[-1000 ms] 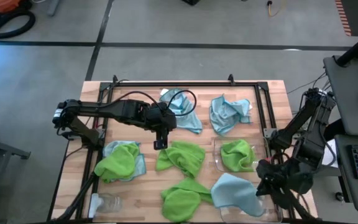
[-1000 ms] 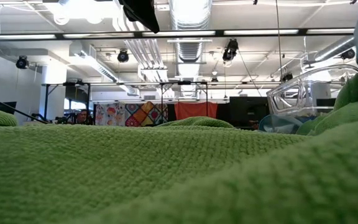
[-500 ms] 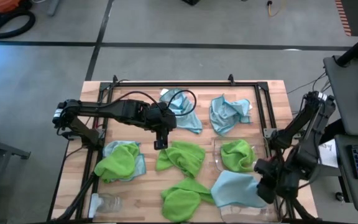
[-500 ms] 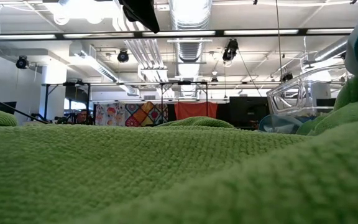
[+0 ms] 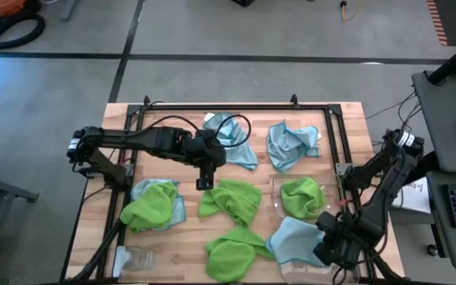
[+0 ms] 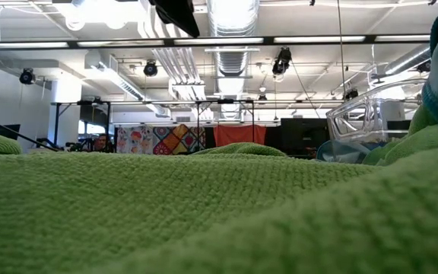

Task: Sort microfiber towel by color & place in baskets
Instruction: Put the blue microfiber cloth into the bottom transparent bin

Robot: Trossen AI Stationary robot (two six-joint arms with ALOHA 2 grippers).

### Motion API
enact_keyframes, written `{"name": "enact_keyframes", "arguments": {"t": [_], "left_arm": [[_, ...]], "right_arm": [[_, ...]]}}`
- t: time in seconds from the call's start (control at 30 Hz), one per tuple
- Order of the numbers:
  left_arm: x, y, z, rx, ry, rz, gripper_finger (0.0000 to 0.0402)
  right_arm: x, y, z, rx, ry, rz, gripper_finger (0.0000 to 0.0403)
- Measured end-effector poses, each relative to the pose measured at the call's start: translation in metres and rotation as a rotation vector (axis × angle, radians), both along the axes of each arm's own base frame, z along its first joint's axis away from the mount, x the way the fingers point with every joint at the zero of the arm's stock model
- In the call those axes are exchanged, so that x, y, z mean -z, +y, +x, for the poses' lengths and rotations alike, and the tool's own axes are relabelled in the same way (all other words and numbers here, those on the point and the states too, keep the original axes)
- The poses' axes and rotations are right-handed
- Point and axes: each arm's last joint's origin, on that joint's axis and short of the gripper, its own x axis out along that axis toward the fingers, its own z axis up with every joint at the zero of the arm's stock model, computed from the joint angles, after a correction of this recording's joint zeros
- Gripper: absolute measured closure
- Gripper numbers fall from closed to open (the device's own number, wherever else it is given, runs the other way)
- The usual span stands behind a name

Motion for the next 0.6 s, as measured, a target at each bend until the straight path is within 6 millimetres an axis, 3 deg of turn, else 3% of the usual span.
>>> {"name": "enact_keyframes", "arguments": {"t": [0.27, 0.4, 0.6], "left_arm": [[-0.001, 0.000, 0.001, 0.015, -0.007, 0.009, 0.0402], [-0.001, 0.000, 0.001, 0.021, -0.006, 0.012, 0.0402], [-0.001, 0.000, 0.000, 0.031, -0.003, 0.019, 0.0402]], "right_arm": [[0.000, 0.008, 0.007, 0.045, -0.066, 0.066, 0.0387], [-0.003, 0.011, 0.012, 0.050, -0.153, 0.081, 0.0366], [0.001, 0.014, 0.013, 0.060, -0.143, 0.087, 0.0324]]}}
